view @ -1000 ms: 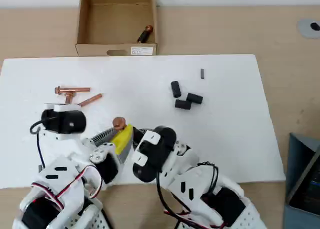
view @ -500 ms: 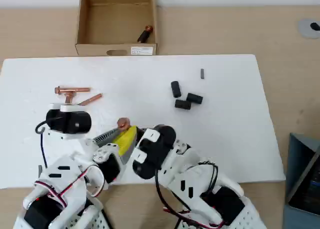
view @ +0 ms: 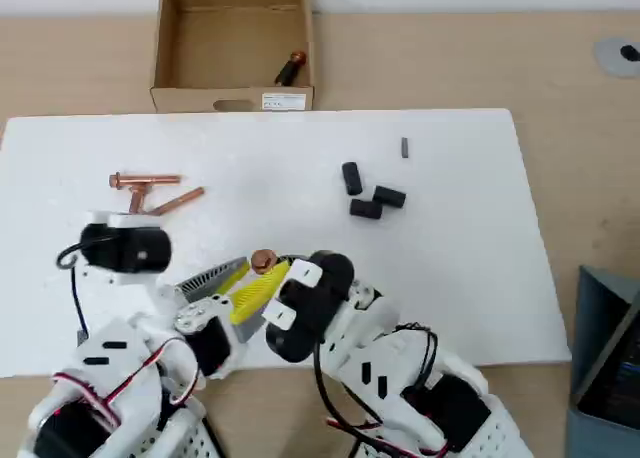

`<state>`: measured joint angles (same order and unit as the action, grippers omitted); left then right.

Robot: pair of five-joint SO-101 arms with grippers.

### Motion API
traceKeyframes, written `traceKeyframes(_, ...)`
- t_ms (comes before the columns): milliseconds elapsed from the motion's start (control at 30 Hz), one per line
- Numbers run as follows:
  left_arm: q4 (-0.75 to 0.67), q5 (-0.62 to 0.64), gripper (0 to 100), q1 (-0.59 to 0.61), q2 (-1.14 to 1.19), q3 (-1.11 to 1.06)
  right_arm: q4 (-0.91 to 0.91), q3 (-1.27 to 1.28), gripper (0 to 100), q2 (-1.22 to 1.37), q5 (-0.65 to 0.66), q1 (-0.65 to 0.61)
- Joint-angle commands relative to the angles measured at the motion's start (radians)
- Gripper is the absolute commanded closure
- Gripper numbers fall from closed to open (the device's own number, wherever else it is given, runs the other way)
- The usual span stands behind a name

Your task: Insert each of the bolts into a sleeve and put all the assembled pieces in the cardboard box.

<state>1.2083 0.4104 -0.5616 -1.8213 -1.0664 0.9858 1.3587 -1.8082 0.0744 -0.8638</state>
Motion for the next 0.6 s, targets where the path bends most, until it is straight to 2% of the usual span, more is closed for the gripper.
traceKeyframes(0,0.009,-0.009,80,0.041,0.001,0.103,-0.028,-0.022,98.9,-0.077,0.006,-0.005)
traceKeyframes(100,0.025,-0.058,84,0.087,0.001,0.141,-0.026,-0.021,98.9,-0.077,0.0,-0.005)
traceKeyframes(233,0.025,-0.173,100,0.183,-0.002,0.17,-0.029,-0.021,98.9,-0.076,-0.002,0.028)
traceKeyframes(367,0.025,-0.288,100,0.334,-0.002,0.155,-0.021,-0.035,98.9,-0.076,-0.002,0.145)
traceKeyframes(567,0.023,-0.391,100,0.591,-0.004,-0.028,0.029,-0.068,98.9,-0.067,-0.003,0.332)
